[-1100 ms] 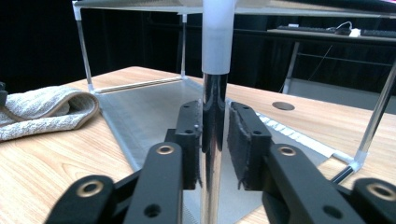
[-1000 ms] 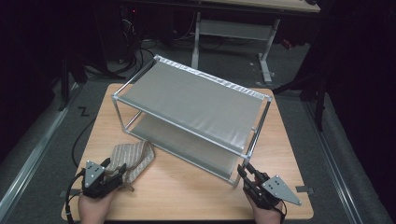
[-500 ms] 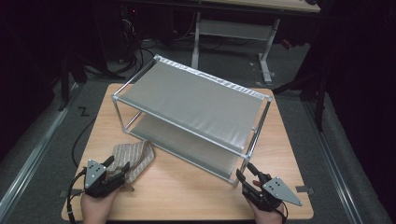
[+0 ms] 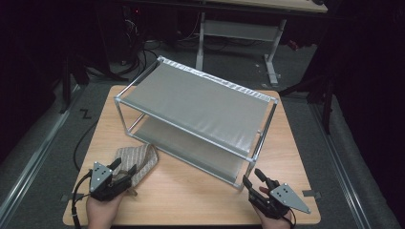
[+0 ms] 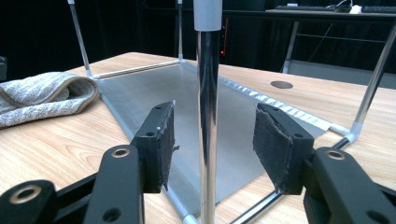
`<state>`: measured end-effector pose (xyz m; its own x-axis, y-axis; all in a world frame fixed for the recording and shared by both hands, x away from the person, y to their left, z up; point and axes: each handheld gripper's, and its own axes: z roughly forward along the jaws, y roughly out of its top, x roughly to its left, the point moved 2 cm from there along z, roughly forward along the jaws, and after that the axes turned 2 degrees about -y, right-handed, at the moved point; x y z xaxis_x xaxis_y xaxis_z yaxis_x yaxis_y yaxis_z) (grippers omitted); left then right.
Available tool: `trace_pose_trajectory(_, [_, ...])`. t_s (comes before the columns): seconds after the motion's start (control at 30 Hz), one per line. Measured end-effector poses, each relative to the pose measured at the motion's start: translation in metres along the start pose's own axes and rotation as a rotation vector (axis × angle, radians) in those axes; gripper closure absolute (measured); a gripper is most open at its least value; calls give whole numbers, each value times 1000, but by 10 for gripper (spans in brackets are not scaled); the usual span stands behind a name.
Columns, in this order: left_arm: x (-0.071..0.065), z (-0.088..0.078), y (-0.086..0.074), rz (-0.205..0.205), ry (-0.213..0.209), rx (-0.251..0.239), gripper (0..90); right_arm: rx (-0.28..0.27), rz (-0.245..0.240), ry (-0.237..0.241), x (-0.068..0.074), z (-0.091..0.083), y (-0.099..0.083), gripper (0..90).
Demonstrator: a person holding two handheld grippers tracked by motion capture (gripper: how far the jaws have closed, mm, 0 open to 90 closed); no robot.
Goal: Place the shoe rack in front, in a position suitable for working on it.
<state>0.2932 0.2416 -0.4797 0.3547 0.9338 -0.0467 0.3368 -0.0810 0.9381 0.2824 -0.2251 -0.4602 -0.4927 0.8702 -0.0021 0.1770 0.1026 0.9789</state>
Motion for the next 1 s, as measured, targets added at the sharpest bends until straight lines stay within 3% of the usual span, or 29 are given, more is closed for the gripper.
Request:
trace_pose_trajectory(0.33, [-7,5,3,12,-27,-5,383,0,1,-22,-1,-9,-2,532])
trace_pose_trajectory(0.7, [-13,9,4,25,-42,0,393,3,-14,-6,0,-11,-5,630])
trace_pose_trajectory(0.83, [-14,7,3,25,-43,2,393,9,-18,1,0,-9,-4,677])
trace_pose_trajectory(1.0, [-15,4,3,18,-49,-1,393,24,-31,23,3,-4,-5,805])
